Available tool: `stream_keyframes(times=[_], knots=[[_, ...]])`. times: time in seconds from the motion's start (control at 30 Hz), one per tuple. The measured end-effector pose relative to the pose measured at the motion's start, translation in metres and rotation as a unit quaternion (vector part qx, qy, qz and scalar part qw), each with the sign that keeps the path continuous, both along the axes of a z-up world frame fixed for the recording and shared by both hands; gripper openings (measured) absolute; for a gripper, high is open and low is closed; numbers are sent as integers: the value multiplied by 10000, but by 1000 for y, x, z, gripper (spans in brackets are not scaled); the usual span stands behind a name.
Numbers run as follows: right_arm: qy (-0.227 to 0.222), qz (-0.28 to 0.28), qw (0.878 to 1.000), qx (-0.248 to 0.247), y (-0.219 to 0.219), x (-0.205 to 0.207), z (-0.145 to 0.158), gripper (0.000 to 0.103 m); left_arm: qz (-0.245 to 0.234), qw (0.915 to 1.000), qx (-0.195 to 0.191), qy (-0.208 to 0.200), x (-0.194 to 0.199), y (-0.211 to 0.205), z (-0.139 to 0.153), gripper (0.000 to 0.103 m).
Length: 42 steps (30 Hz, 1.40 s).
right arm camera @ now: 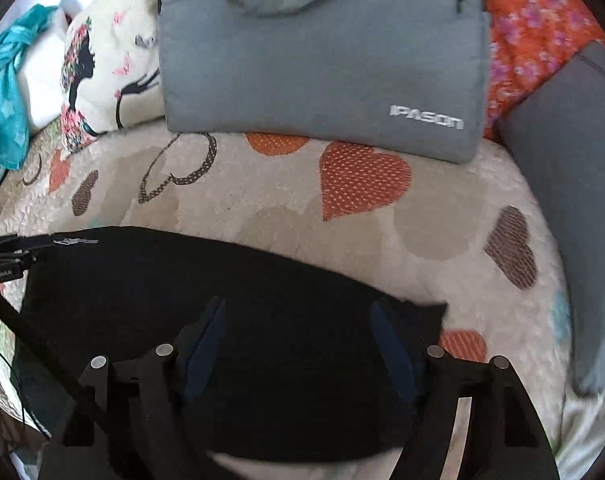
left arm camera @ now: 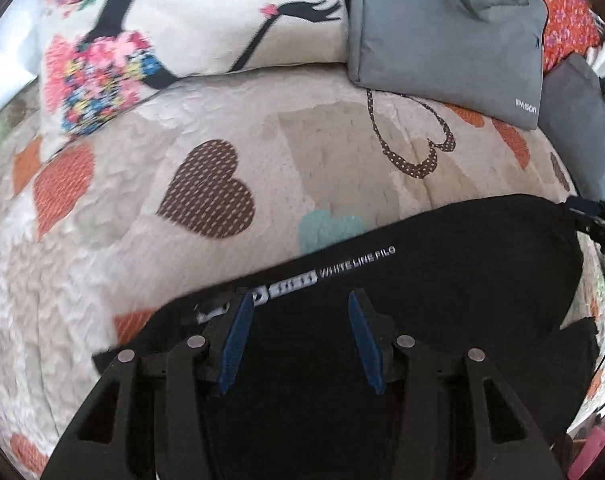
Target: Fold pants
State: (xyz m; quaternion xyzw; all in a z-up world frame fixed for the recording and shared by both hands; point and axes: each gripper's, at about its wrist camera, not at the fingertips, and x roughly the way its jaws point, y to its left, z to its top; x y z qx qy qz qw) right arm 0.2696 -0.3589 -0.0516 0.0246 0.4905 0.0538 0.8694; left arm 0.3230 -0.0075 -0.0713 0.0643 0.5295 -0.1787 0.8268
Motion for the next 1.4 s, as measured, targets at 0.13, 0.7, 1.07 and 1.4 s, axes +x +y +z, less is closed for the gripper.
stream_keyframes(times=[0.13, 0.7, 1.07, 1.4], knots=[[35, 305, 9995, 35, 7, 20, -8, 77, -146, 9999, 47, 14, 17, -11, -8, 48], [138, 1028, 9946, -73, 34, 48, -32, 43, -1252, 9920, 152, 101, 27, -47, -12, 19], [-9, 938, 9956, 38, 48, 17, -7, 6, -1124, 9937, 14, -55, -2, -34, 32, 10], [-157, 845, 9958, 321, 58, -78, 14, 6, -966, 9912, -619, -660, -105, 6, 61, 0]])
